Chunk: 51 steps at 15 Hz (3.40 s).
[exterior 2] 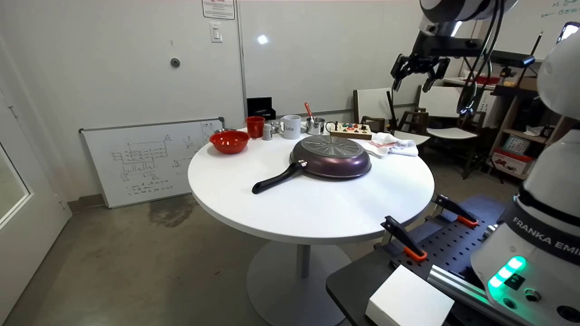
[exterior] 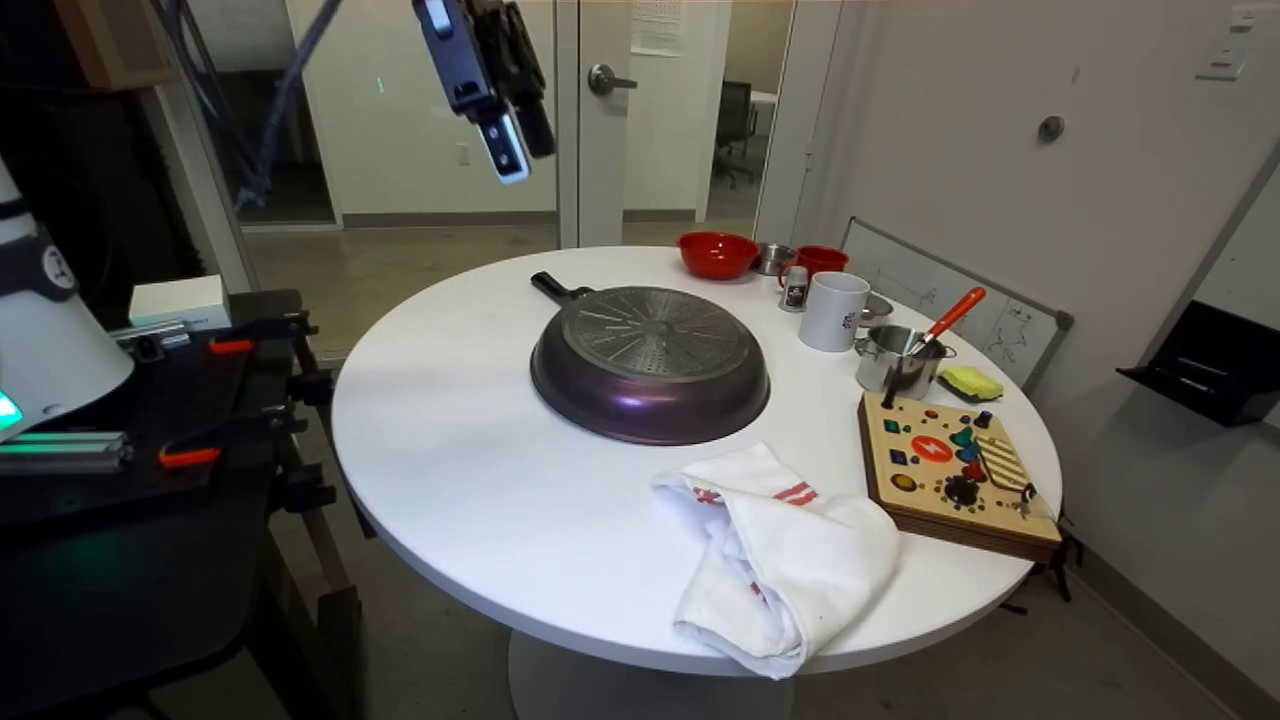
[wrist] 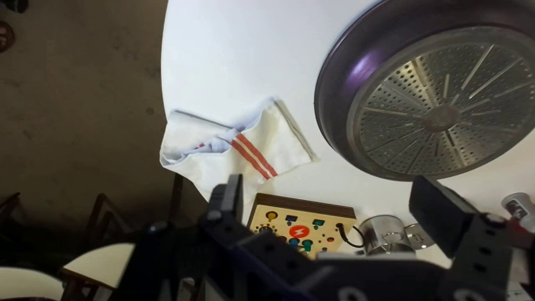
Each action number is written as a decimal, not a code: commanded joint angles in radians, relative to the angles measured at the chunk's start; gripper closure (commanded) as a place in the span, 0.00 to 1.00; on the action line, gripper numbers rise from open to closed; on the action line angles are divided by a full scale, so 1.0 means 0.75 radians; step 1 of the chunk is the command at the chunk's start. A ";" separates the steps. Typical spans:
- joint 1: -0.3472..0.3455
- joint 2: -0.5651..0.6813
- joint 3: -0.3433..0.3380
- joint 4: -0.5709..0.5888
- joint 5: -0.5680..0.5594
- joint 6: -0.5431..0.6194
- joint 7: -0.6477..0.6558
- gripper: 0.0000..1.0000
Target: Pick the cloth and wipe the bottom of the pan
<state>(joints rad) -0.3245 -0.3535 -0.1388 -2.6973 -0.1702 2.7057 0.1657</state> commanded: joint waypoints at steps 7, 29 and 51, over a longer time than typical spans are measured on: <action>0.006 0.479 -0.072 0.198 -0.043 0.289 0.053 0.00; -0.073 1.139 -0.067 0.780 0.393 0.454 -0.070 0.00; -0.649 1.339 0.543 1.004 0.699 0.072 -0.714 0.00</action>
<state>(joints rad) -0.8019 0.6621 0.2275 -1.9148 0.3427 2.7830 -0.2413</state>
